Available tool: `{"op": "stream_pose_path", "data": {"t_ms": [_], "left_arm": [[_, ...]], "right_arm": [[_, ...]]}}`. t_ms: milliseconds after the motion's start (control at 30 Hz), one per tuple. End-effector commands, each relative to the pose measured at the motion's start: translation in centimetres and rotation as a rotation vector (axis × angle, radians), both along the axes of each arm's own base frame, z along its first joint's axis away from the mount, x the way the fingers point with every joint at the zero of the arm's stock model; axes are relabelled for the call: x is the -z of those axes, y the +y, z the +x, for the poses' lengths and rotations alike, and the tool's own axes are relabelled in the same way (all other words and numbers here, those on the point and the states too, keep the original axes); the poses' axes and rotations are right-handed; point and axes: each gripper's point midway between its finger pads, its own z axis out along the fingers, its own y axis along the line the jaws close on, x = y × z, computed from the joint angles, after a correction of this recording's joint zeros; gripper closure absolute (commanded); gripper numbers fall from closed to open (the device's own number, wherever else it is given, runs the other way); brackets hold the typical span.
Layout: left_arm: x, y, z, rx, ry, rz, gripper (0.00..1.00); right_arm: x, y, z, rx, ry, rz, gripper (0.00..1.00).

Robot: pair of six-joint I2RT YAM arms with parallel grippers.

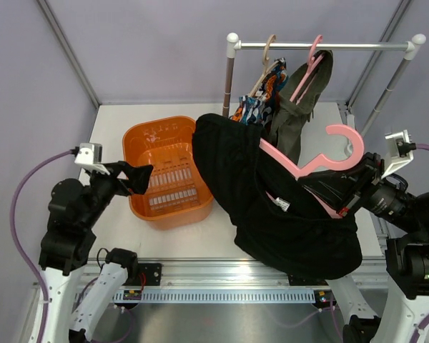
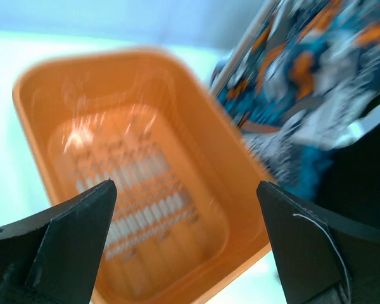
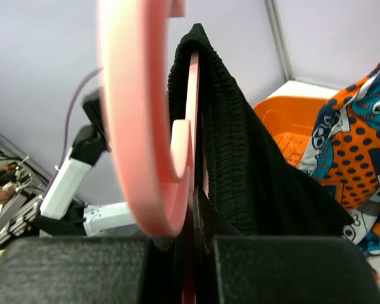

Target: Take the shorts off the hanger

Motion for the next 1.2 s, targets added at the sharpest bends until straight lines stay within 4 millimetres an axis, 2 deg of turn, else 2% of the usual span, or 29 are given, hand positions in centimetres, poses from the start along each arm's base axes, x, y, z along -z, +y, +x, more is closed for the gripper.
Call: {"op": "stream_pose_path", "data": {"t_ms": [0, 67, 133, 300, 333, 467, 500, 533, 567, 600, 633, 733, 767, 800, 867, 900, 967, 1000, 1100, 1133, 1167], "left_arm": [[-7.5, -1.6, 0.1, 0.075, -0.163, -0.082, 0.01], [-9.4, -2.5, -0.1, 0.128, -0.186, -0.117, 0.01], [-9.7, -3.3, 0.4, 0.160, -0.165, -0.137, 0.01], [-10.4, -3.5, 1.4, 0.155, -0.166, -0.140, 0.01], [-10.3, -3.6, 1.7, 0.160, -0.156, -0.139, 0.01], [-9.6, -4.4, 2.3, 0.183, -0.121, -0.140, 0.01], [-9.6, -4.5, 2.5, 0.188, -0.117, -0.141, 0.01], [-9.4, -5.0, 2.6, 0.204, -0.107, -0.141, 0.01], [-9.3, -5.3, 2.6, 0.213, -0.102, -0.139, 0.01], [-9.3, -5.3, 2.7, 0.207, -0.102, -0.134, 0.01], [-9.1, -5.9, 2.6, 0.229, -0.096, -0.131, 0.01], [-8.5, -6.6, 3.2, 0.220, -0.070, -0.107, 0.02], [-8.0, -7.7, 3.2, 0.247, -0.053, -0.099, 0.02], [-7.9, -7.8, 3.5, 0.228, -0.051, -0.091, 0.02], [-7.8, -9.1, 3.0, 0.260, -0.042, -0.078, 0.03], [-7.5, -9.1, 3.6, 0.231, -0.036, -0.061, 0.04], [-7.5, -10.2, 3.1, 0.244, -0.030, -0.044, 0.05], [-7.0, -10.3, 3.7, 0.220, -0.018, -0.023, 0.06], [-6.4, -11.6, 3.6, 0.222, 0.010, 0.013, 0.10], [-5.4, -11.8, 4.3, 0.188, 0.033, 0.047, 0.10], [-5.2, -12.7, 3.9, 0.206, 0.038, 0.059, 0.11]], "right_arm": [[0.0, 0.5, 0.7, -0.073, -0.013, -0.004, 1.00], [1.4, 0.5, 2.1, -0.081, 0.036, -0.001, 1.00], [2.6, 0.4, 3.3, -0.066, 0.062, 0.005, 1.00], [5.3, 0.1, 6.4, -0.024, 0.155, -0.003, 1.00], [5.9, -0.1, 7.5, -0.001, 0.161, -0.020, 1.00], [7.1, 1.9, 8.6, -0.035, 0.191, -0.059, 1.00], [7.2, 2.0, 9.7, 0.020, 0.188, -0.070, 1.00], [8.2, 3.7, 9.5, -0.030, 0.227, -0.101, 1.00], [8.3, 4.3, 9.9, -0.023, 0.225, -0.115, 1.00], [8.6, 4.2, 11.2, 0.052, 0.232, -0.137, 1.00], [9.3, 5.5, 11.2, 0.032, 0.251, -0.161, 1.00], [10.4, 6.7, 12.7, 0.086, 0.278, -0.200, 1.00], [10.6, 7.6, 12.3, 0.070, 0.277, -0.214, 1.00], [10.9, 7.6, 13.4, 0.126, 0.284, -0.227, 1.00], [11.3, 8.4, 13.4, 0.141, 0.291, -0.253, 1.00], [11.6, 8.1, 14.3, 0.200, 0.297, -0.271, 1.00], [11.8, 8.0, 14.8, 0.239, 0.296, -0.288, 1.00], [12.0, 8.2, 14.9, 0.251, 0.295, -0.304, 1.00], [11.9, 8.7, 14.8, 0.246, 0.291, -0.312, 1.00], [12.0, 8.9, 14.8, 0.248, 0.293, -0.316, 1.00], [11.9, 8.9, 14.8, 0.252, 0.289, -0.316, 1.00]]}}
